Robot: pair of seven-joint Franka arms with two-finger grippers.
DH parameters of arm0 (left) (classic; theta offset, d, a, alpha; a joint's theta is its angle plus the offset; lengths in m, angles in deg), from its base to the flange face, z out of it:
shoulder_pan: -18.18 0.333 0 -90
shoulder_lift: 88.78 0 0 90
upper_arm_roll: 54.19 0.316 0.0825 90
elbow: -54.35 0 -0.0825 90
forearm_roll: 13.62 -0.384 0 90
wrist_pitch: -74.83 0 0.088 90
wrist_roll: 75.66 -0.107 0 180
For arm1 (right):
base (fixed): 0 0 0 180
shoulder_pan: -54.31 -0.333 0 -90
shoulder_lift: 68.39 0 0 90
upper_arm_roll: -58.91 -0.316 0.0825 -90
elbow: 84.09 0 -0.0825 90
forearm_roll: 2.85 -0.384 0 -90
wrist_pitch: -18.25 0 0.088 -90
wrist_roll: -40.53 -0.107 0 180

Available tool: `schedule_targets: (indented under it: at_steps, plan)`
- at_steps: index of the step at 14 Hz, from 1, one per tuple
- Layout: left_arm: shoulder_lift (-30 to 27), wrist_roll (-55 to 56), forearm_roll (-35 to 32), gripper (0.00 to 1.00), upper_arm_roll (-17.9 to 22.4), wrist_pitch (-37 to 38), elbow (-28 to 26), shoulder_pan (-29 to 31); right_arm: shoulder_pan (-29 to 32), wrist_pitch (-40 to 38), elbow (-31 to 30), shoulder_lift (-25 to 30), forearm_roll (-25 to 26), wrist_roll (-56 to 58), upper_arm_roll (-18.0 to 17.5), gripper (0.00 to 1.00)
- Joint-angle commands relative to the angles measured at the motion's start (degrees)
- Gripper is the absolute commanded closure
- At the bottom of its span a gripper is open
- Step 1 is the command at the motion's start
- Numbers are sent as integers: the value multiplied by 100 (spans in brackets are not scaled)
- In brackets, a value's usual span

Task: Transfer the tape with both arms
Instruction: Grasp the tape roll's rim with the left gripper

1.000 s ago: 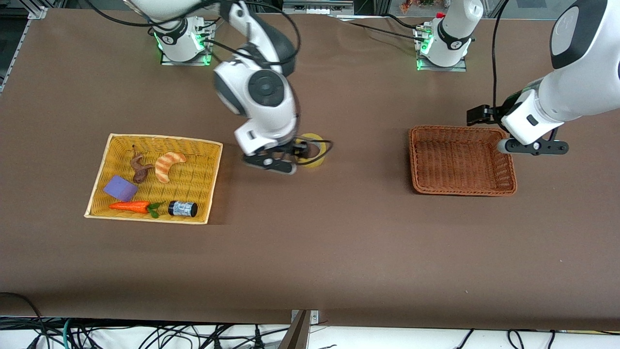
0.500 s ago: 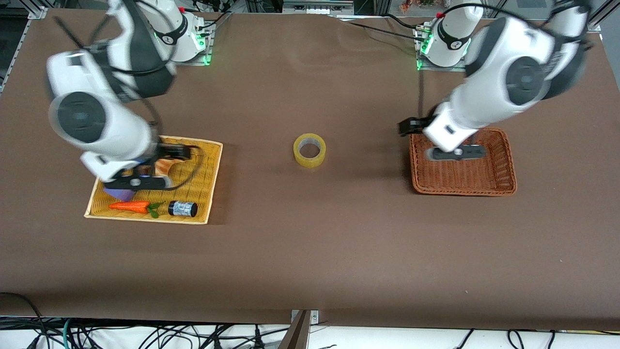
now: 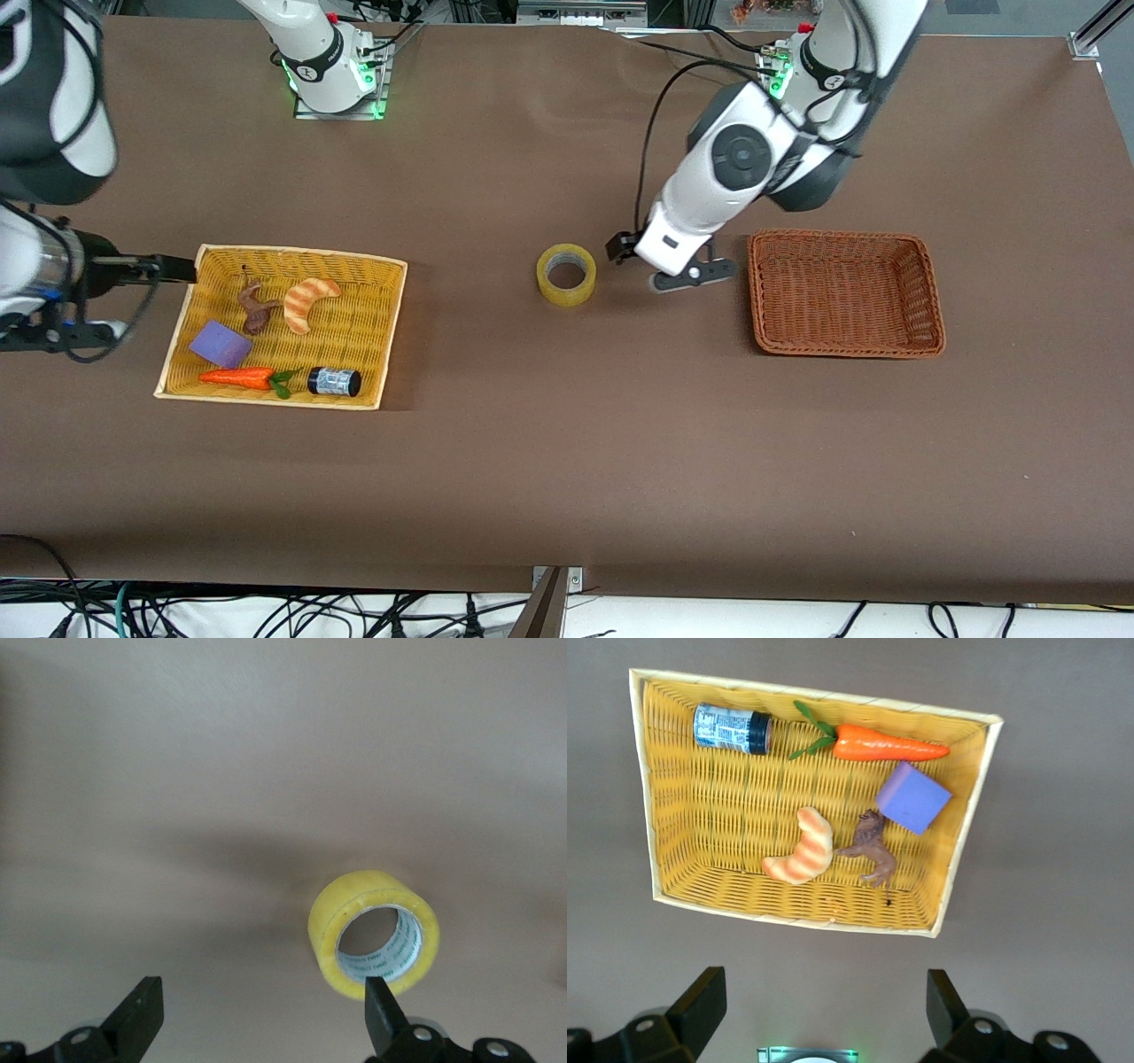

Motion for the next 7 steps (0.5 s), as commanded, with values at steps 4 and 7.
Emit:
schedule_targets:
  at_steps: [4,7]
  plan:
    - [1051,1233,-740,0,27,-707,248,-672,303,764,-1379,1588,-520,265,324,0]
    - [1385,1505,-749,0,36,-761,530,-857,294,704,-1436,1723,-258,282,350,0]
